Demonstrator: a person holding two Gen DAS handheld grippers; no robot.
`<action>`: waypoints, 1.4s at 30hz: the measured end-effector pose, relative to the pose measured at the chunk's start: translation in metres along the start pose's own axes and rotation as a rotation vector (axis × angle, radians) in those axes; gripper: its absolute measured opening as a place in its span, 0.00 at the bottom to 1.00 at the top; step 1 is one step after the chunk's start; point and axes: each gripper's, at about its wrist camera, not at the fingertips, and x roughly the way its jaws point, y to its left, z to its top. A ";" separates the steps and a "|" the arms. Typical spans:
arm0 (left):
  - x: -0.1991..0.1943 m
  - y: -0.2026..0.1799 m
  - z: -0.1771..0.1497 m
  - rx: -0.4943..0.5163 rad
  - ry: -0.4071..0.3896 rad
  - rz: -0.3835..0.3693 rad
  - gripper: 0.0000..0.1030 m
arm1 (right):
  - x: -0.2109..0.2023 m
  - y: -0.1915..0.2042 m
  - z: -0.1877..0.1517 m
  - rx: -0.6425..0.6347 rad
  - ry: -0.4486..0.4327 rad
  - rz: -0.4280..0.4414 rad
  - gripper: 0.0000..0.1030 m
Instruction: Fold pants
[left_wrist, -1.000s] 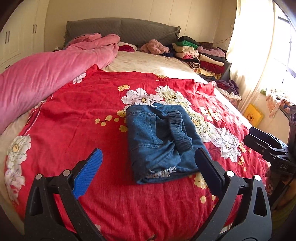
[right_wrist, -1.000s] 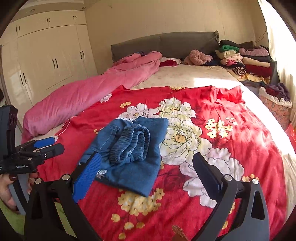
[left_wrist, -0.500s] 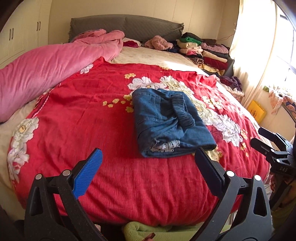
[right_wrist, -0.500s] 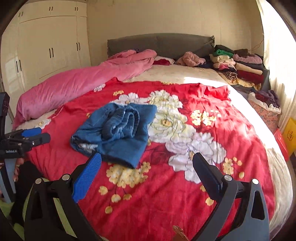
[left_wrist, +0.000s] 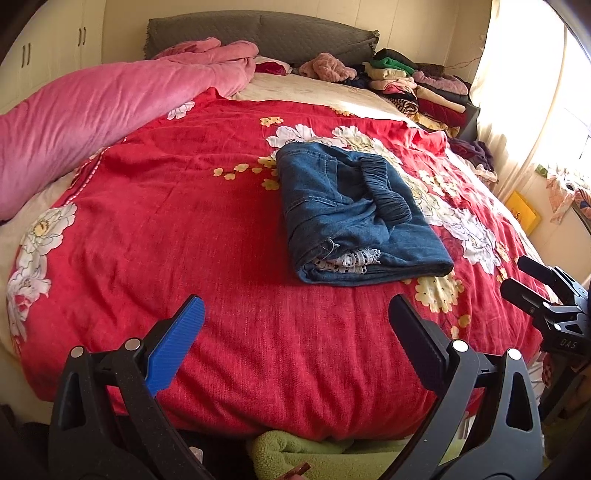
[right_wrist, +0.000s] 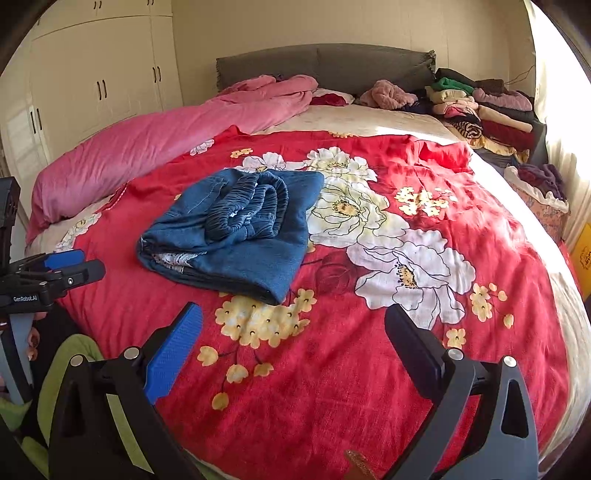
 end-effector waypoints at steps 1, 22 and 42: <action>0.000 0.000 0.000 -0.001 0.001 0.002 0.91 | 0.000 0.000 0.000 -0.001 0.001 -0.002 0.96; 0.001 -0.002 -0.002 -0.008 0.011 0.016 0.91 | 0.001 0.002 -0.001 0.000 0.003 0.000 0.96; 0.001 -0.001 -0.001 -0.008 0.011 0.021 0.91 | 0.002 0.002 0.000 0.000 0.010 -0.005 0.96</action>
